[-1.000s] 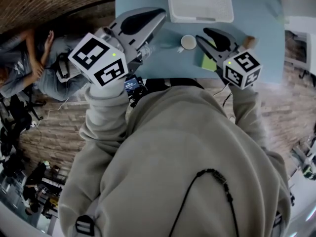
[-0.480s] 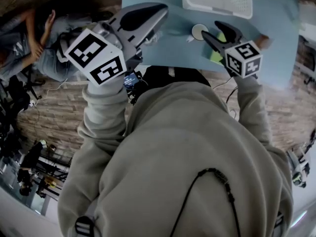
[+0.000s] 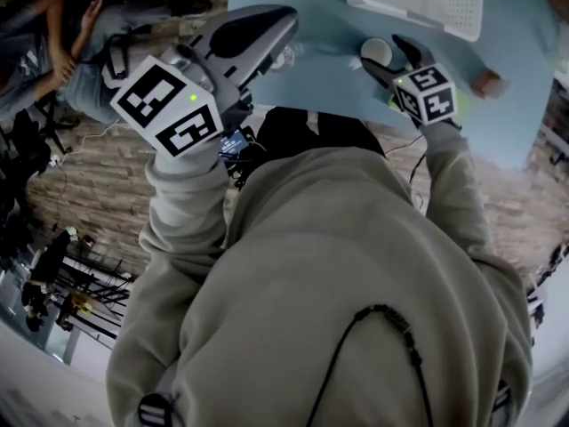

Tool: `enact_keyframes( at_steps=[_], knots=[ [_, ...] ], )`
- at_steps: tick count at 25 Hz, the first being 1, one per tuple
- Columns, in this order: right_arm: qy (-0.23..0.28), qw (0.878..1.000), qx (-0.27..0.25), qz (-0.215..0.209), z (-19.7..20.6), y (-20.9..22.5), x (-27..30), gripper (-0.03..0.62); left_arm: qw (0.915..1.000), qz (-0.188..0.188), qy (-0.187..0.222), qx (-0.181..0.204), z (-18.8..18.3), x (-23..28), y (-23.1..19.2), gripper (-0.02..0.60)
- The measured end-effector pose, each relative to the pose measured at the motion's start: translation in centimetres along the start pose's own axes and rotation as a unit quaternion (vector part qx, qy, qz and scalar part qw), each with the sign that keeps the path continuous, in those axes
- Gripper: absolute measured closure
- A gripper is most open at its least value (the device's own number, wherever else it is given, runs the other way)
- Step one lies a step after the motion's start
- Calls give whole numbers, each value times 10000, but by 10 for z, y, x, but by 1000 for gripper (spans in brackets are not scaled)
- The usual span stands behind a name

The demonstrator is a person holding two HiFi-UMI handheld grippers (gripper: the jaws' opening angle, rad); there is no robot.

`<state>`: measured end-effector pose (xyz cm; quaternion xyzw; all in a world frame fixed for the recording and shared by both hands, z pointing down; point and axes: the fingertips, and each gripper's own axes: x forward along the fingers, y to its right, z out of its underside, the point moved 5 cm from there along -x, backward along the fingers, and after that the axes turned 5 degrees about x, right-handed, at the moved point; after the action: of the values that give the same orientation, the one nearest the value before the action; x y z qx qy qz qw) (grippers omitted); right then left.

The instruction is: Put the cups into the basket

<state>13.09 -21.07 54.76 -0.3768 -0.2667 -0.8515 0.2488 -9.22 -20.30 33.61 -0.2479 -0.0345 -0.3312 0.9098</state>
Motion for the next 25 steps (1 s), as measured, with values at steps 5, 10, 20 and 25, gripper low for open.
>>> enact_keyframes(
  at_steps=[5, 10, 20, 25],
  knots=[
    [-403, 9986, -322, 124, 14, 1, 29, 199, 9998, -130, -33, -128, 13, -6, -4, 583],
    [-765, 9959, -319, 361, 29, 9, 48, 174, 9996, -206, -75, -200, 29, -9, -7, 583],
    [-938, 9934, 664, 30, 39, 13, 74, 175, 9990, -294, -176, -292, 42, -10, -9, 583],
    [-933, 9910, 941, -165, 39, 16, 80, 175, 9987, -403, -132, -285, 40, -14, -14, 583]
  ],
)
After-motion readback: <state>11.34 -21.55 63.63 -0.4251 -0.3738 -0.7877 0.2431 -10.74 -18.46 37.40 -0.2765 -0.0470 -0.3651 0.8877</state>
